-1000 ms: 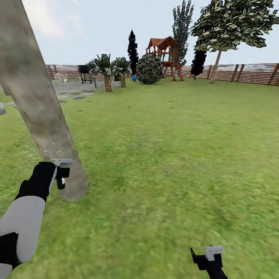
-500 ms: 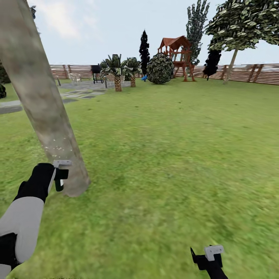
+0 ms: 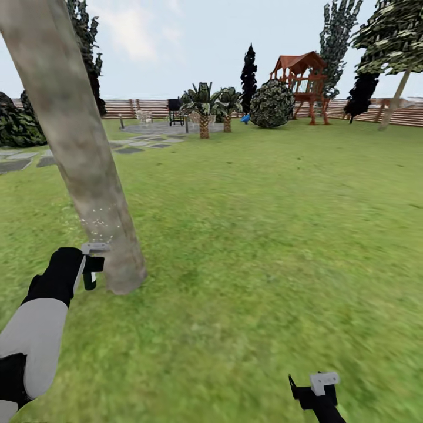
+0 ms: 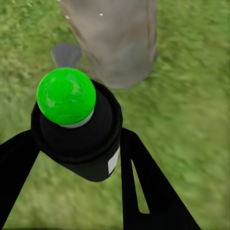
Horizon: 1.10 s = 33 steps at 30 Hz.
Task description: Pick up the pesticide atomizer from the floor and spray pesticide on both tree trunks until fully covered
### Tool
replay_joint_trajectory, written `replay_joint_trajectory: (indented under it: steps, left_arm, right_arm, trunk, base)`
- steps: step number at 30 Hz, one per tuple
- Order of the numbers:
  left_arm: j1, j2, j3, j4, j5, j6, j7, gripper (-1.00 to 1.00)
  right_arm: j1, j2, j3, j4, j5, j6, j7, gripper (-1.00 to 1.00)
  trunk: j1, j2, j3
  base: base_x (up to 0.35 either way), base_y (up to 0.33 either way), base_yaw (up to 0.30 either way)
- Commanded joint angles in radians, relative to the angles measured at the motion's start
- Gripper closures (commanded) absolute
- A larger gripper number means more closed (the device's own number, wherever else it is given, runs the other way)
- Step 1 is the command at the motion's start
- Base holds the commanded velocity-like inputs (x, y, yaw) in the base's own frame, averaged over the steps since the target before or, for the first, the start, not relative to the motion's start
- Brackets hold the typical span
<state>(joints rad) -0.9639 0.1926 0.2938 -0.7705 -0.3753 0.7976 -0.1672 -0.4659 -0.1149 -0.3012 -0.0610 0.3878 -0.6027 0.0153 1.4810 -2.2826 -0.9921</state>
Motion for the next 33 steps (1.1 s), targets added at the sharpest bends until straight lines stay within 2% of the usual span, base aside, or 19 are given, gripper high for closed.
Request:
replay_joint_trajectory:
  steps: [1,5,23,33]
  left_arm:
    - [-0.001,-0.001,0.003,-0.001,-0.011,0.003,-0.009,1.00]
    - [-0.001,-0.001,0.004,-0.001,-0.011,0.003,-0.009,1.00]
    - [-0.001,0.004,0.008,-0.001,-0.011,0.004,-0.009,1.00]
    - [-0.004,0.000,0.012,-0.014,-0.008,0.003,-0.008,1.00]
  right_arm:
    - [0.000,0.000,-0.009,0.001,0.008,-0.003,0.002,-1.00]
    - [0.000,0.000,-0.009,0.000,0.008,-0.003,0.002,-1.00]
    - [0.000,0.000,-0.009,0.000,0.008,-0.003,0.002,-1.00]
    - [0.000,0.000,-0.009,0.000,0.008,-0.003,0.002,-1.00]
  trunk:
    - [0.000,0.000,-0.001]
    - [0.000,0.000,-0.001]
    - [0.000,0.000,-0.001]
    - [0.000,0.000,-0.001]
  base:
    - [0.188,-0.238,0.229]
    - [0.188,-0.238,0.140]
    - [0.191,-0.230,0.007]
    - [-0.022,-0.264,0.255]
